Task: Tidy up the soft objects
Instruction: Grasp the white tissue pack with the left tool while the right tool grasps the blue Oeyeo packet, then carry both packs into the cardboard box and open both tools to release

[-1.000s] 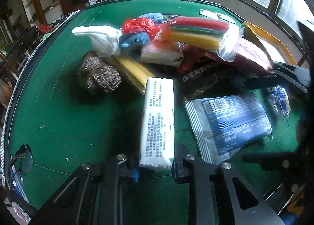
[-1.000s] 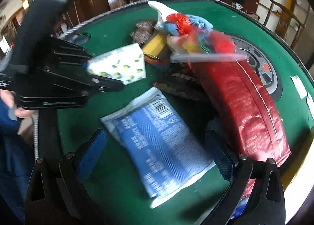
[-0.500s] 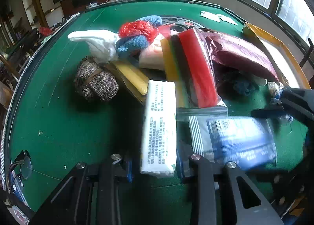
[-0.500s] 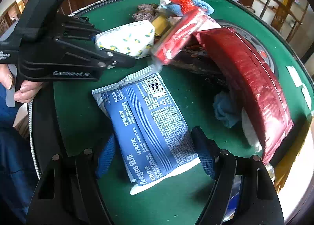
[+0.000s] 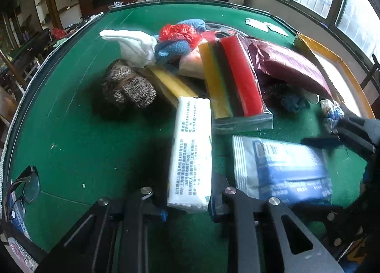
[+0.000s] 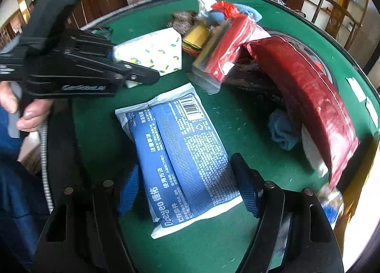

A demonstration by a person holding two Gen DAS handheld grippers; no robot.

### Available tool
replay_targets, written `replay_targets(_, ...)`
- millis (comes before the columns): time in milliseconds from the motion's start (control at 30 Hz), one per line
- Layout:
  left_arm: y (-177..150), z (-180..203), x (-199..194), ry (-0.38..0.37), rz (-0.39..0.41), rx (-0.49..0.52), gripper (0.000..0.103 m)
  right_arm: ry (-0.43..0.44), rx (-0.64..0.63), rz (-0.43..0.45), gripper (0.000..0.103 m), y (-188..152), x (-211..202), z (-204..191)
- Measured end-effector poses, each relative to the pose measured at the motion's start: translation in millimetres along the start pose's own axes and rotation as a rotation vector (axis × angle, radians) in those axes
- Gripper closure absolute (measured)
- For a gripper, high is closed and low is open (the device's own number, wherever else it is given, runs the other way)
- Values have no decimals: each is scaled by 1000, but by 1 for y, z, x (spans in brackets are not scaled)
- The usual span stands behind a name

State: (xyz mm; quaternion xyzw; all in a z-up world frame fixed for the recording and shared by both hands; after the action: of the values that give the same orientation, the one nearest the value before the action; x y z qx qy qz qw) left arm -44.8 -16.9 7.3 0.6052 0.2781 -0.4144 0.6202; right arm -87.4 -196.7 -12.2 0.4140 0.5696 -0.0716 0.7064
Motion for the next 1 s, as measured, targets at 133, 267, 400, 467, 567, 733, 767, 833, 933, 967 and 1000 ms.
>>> replay_targets(133,2,5,-11,-14,29,0,79,27,54,68,30,-13,-27,0)
replay_targets(267,7,13,-22,-34,56,11,79,49,139,148,30,-23,-52,14)
replay_targets(400,14,27,-31,-41,78,36,79,53,247,208,30,-23,-66,38)
replay_targets(467,16,35,-32,-42,81,58,79,44,296,235,30,-27,-73,49)
replay_targets(567,16,40,-28,-30,72,72,79,41,339,257,30,-32,-79,61)
replay_targets(733,12,38,-15,-7,28,66,78,29,387,274,30,-41,-84,74)
replay_targets(767,12,37,-13,-4,25,65,78,28,393,275,30,-44,-84,74)
replay_targets(833,11,36,-8,2,31,64,79,31,410,278,30,-46,-83,78)
replay_targets(933,8,34,-2,16,28,53,81,29,427,280,30,-48,-81,82)
replay_targets(967,7,34,-4,16,34,55,81,29,431,281,30,-49,-81,83)
replay_targets(1000,7,35,-7,19,41,58,81,25,435,284,30,-49,-82,84)
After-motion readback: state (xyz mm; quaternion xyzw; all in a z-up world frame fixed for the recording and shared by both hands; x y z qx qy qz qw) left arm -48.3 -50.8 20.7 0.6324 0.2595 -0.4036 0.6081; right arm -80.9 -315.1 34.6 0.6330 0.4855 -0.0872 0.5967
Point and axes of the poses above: each gripper's, at about its wrist camera, not at the fingertips, and x roughly the way its jaws point, z to its right, y to its top, the point moved 1 cm from there along x, roughly the way its jaws point, and after that the axes turned 4 degrees about -y, right-handed, at the moved point
